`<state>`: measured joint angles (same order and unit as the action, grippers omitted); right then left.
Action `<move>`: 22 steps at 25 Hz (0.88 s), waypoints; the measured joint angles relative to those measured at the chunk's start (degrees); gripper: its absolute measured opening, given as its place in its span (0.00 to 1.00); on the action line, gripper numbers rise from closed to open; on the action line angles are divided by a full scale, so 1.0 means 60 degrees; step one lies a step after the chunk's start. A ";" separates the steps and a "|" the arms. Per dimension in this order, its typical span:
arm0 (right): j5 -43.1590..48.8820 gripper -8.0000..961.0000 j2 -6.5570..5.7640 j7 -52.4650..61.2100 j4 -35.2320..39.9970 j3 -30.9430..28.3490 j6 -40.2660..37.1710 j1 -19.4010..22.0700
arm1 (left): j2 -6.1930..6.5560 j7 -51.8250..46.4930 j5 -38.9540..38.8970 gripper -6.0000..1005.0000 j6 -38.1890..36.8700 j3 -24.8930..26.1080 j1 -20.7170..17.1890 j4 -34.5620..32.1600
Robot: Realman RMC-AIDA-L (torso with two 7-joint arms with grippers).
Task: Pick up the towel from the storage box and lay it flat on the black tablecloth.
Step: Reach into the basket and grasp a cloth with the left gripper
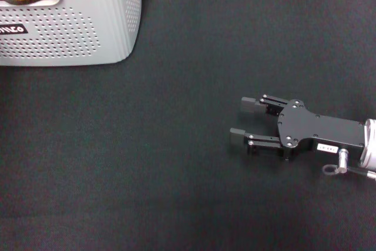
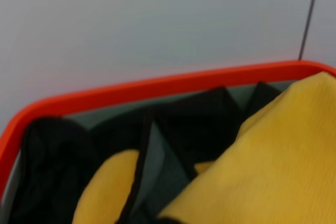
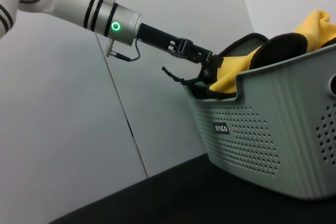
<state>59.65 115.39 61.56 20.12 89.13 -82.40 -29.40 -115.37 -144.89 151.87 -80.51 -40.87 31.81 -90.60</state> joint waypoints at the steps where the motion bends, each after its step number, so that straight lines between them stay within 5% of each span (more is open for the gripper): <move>1: 0.0000 0.82 0.0001 -0.0050 -0.0007 0.0003 0.0012 -0.0009 | 0.0000 -0.0028 -0.0022 0.73 0.0000 0.0000 -0.0035 0.0099; 5: 0.0003 0.82 0.0000 -0.0193 -0.0026 -0.0032 0.0015 0.0040 | 0.0107 0.0028 -0.0497 0.72 0.0071 0.0034 0.0017 0.0808; 11: 0.0003 0.82 -0.0001 -0.0221 -0.0131 -0.0046 0.0015 0.0156 | 0.0618 0.0112 -0.1766 0.71 0.0310 0.0136 0.0182 0.2101; 22: -0.0077 0.82 0.0018 -0.0422 -0.0147 -0.0060 -0.0075 0.0534 | 0.0655 0.0850 -0.1938 0.70 0.0346 0.0580 0.0090 0.2057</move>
<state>59.19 115.50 59.03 19.25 88.76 -82.86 -26.19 -111.44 -139.80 140.23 -78.44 -37.39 32.35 -78.26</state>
